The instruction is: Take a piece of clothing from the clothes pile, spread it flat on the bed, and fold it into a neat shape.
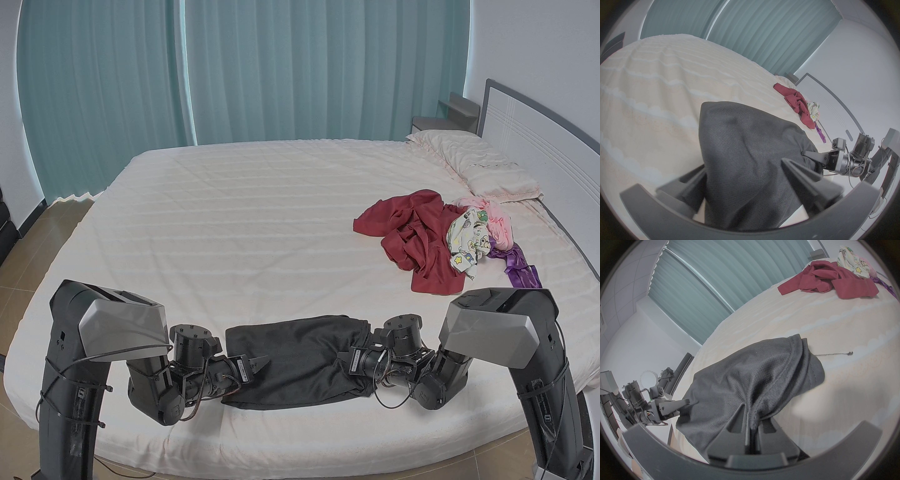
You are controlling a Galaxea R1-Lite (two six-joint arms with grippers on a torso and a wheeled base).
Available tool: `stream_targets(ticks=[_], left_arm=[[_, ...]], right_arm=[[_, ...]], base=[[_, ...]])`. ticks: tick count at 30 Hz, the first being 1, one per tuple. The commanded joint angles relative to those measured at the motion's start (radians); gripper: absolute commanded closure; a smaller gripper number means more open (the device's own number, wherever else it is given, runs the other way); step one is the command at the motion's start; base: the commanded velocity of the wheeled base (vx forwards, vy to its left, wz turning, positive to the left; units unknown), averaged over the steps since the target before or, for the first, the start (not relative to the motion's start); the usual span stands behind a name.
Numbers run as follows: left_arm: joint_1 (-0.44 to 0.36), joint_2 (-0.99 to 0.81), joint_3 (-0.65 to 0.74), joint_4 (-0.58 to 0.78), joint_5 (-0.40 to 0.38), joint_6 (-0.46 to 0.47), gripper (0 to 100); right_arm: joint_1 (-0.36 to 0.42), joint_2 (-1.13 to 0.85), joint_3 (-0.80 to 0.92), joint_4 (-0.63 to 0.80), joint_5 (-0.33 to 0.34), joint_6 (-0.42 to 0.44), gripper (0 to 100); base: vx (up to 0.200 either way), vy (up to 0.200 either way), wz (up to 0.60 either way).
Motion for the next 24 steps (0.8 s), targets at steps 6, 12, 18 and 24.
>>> stream_targets(ticks=[6, 12, 18, 24], left_arm=[[-0.004, 0.001, 0.009, -0.035, 0.001, -0.014, 100], [-0.004, -0.002, 0.014, -0.059, 0.024, -0.023, 100], [-0.001, 0.000, 0.023, -0.059, 0.049, -0.029, 100], [0.001, 0.006, 0.023, -0.061, 0.052, -0.029, 100]], right_arm=[[0.005, -0.001, 0.001, -0.003, 0.004, 0.003, 100], [0.001, 0.019, 0.017, -0.097, -0.003, 0.003, 100], [0.000, 0.023, 0.029, -0.126, -0.005, 0.003, 100], [0.000, 0.023, 0.029, -0.126, -0.003, 0.004, 100]], base=[[0.000, 0.000, 0.00], [0.000, 0.000, 0.00], [0.000, 0.000, 0.00], [0.000, 0.000, 0.00]])
